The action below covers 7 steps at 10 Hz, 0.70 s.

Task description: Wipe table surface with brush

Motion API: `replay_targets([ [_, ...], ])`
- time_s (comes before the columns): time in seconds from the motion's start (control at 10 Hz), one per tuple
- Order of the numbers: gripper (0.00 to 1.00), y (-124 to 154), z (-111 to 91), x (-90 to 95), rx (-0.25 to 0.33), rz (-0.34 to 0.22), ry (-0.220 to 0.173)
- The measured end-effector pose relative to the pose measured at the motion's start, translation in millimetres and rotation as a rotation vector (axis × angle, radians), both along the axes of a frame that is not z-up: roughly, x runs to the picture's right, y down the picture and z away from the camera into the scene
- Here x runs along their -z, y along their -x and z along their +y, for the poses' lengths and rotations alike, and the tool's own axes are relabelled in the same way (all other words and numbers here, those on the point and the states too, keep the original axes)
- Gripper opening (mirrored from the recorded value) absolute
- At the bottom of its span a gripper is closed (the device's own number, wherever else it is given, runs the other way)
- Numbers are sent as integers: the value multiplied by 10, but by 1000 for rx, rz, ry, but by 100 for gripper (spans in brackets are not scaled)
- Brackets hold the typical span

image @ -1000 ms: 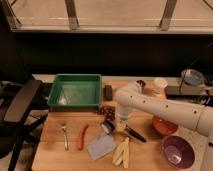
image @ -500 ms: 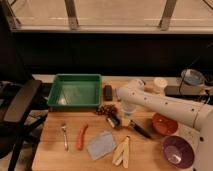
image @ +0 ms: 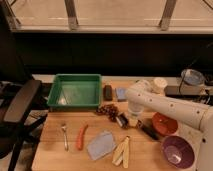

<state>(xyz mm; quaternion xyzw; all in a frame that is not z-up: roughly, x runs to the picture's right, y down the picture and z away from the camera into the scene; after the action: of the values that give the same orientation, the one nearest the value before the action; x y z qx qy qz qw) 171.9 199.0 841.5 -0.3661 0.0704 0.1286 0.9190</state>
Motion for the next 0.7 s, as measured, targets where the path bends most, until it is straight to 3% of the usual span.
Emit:
replay_targets([
  [0.3, 0, -17, 209, 131, 15, 15, 8],
  [0.7, 0, 301, 491, 405, 63, -55, 18],
])
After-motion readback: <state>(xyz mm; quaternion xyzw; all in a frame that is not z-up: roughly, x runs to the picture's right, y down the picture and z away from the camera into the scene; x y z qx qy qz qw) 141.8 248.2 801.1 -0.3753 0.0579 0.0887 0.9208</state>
